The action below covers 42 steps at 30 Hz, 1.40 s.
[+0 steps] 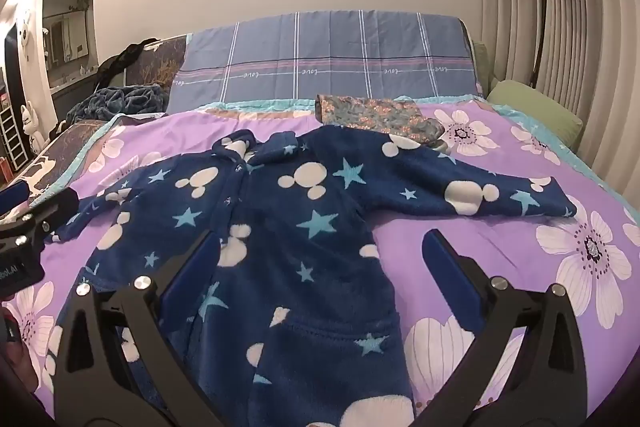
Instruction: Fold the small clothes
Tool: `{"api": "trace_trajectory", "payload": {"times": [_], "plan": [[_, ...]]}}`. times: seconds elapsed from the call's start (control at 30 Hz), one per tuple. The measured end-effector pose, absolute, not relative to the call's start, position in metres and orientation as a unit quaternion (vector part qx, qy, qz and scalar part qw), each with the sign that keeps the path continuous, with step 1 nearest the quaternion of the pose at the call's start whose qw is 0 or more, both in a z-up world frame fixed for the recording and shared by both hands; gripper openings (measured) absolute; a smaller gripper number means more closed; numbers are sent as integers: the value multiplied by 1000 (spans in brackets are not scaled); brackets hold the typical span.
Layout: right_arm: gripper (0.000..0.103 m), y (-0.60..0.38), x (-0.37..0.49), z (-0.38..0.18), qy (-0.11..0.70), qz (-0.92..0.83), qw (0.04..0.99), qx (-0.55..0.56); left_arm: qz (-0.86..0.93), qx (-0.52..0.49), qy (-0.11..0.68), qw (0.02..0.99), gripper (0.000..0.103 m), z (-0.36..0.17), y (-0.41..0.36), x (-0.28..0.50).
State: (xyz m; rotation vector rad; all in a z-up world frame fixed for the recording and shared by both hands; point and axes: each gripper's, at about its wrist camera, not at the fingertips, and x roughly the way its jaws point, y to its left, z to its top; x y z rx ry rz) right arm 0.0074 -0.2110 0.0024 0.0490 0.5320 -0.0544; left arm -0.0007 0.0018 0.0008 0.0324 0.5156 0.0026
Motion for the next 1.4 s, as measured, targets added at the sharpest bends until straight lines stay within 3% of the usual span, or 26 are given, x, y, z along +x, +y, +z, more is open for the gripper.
{"api": "trace_trajectory", "payload": {"times": [0.47,0.6,0.77,0.97,1.23,1.4], "plan": [[101,-217,21,-17,303,-21,952,28,16,41,265,963,102,-16,-4,8],[101,-217,20,-15,284,-28,958,26,13,61,256,965,102,-19,-9,6],[101,-219,15,-7,260,-20,965,38,-71,-8,260,963,102,-19,1,6],[101,-219,2,-7,212,6,976,58,-109,-22,249,962,102,-24,-1,4],[101,-207,13,-19,283,31,957,49,-90,-4,257,962,102,-25,-2,2],[101,-203,13,-20,287,-2,958,22,-102,-21,254,961,102,-24,4,-1]]}}
